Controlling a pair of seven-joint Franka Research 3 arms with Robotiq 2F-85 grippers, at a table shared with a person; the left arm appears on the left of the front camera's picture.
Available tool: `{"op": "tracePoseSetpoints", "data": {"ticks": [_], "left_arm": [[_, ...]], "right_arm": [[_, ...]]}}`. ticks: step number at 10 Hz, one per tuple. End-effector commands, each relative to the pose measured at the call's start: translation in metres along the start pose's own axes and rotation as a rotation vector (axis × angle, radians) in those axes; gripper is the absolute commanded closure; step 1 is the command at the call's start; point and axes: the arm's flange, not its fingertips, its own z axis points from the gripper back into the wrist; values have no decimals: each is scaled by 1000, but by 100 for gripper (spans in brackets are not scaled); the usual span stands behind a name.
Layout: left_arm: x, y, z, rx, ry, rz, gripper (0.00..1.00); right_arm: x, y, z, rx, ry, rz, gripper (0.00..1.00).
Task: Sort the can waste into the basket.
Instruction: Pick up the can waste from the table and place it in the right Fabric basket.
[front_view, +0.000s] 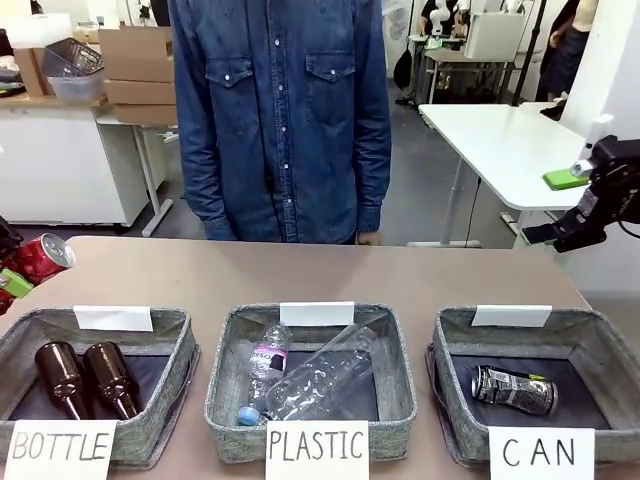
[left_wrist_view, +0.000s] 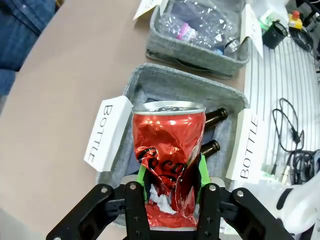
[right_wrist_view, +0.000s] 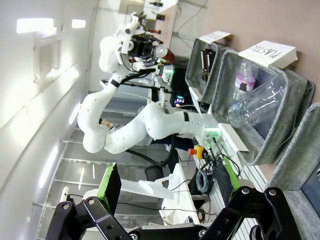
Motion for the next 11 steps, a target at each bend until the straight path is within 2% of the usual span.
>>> {"op": "tracePoseSetpoints", "data": {"ticks": [1, 2, 3, 4, 5, 6, 7, 8, 9, 10, 11], "left_arm": [[54, -4, -25, -10, 9, -73, 60], [134, -21, -46, -33, -28, -241, 60], [212, -49, -70, 34, 53, -263, 60], [275, -86, -93, 12, 39, -367, 60], [333, -139, -122, -13, 43, -433, 60], [374, -190, -148, -68, 31, -494, 60], [407, -232, -176, -38, 25, -500, 60], [438, -261, -208, 48, 9, -508, 60], [466, -281, -246, 79, 17, -563, 60], [499, -284, -295, 53, 54, -614, 60], [525, -271, -336, 120, 83, -603, 60]], "right_arm": [[-11, 27, 34, -170, -80, 28, 0], [-19, 36, 61, -262, -179, 12, 0], [-30, 34, 90, -276, -277, -26, 0], [-40, 15, 119, -314, -384, -86, 0], [-55, -11, 147, -297, -492, -183, 0], [-72, -33, 169, -310, -571, -243, 0], [-89, -50, 186, -304, -647, -265, 0], [-108, -60, 194, -240, -700, -245, 0], [-88, -36, 185, -337, -581, -230, 0], [-88, -36, 185, -337, -581, -230, 0], [-88, -36, 185, -337, -581, -230, 0]]}}
